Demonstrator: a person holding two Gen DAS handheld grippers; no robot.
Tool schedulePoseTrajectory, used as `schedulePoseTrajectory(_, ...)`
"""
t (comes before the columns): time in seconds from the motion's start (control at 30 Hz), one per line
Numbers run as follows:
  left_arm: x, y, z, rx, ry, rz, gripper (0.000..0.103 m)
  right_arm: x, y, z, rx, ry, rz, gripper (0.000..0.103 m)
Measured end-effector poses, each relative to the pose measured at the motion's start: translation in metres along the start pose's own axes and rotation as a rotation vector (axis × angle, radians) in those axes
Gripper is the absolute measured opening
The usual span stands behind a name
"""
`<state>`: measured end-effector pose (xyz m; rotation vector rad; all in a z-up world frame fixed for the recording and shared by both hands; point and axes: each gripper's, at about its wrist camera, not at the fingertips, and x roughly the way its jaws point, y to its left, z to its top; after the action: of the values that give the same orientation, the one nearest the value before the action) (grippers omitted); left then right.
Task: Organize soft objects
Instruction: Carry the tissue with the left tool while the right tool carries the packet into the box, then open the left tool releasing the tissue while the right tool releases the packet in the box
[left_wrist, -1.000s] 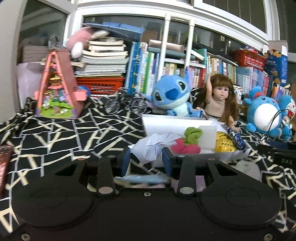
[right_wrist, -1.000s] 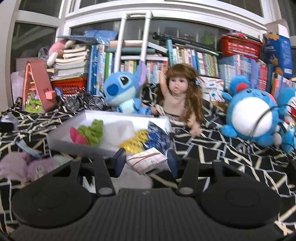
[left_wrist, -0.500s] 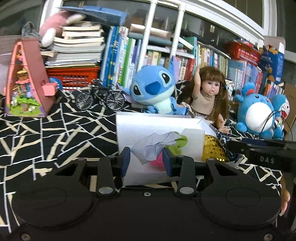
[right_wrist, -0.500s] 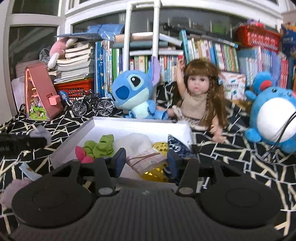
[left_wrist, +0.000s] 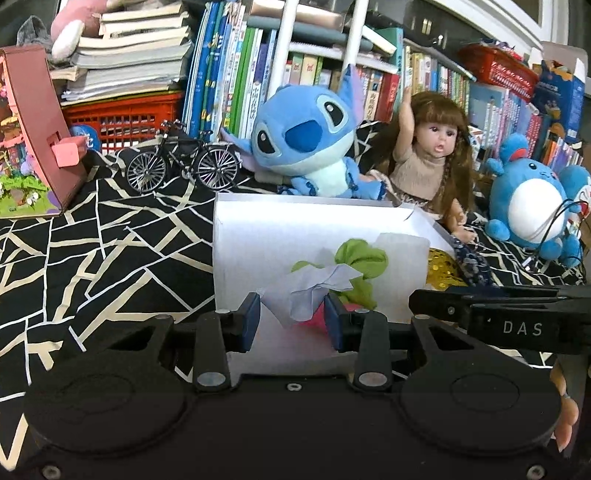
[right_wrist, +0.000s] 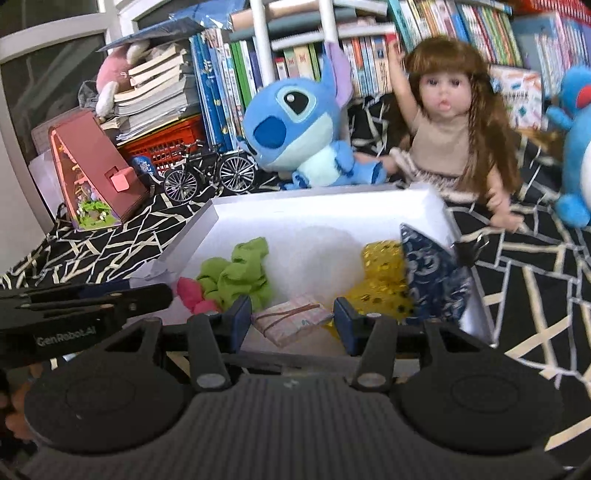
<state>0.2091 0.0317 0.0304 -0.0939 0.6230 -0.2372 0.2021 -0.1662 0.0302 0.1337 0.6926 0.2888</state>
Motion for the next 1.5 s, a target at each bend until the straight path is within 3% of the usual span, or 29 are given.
schedulePoseTrajectory(0.27, 0.019, 0.002, 0.003, -0.005, 0.041, 0.021, 0.036, 0.021, -0.006, 0.004, 0.072, 0.019, 0.021, 0.054)
schedulePoseTrajectory(0.9, 0.03, -0.001, -0.002, 0.001, 0.083, 0.002, 0.036, 0.035, -0.001, -0.001, 0.072, 0.047, 0.005, 0.054)
schedulePoseTrajectory(1.5, 0.024, -0.004, -0.003, 0.009, 0.079, -0.01, 0.055, 0.031, 0.001, -0.006, 0.058, 0.064, 0.013, 0.06)
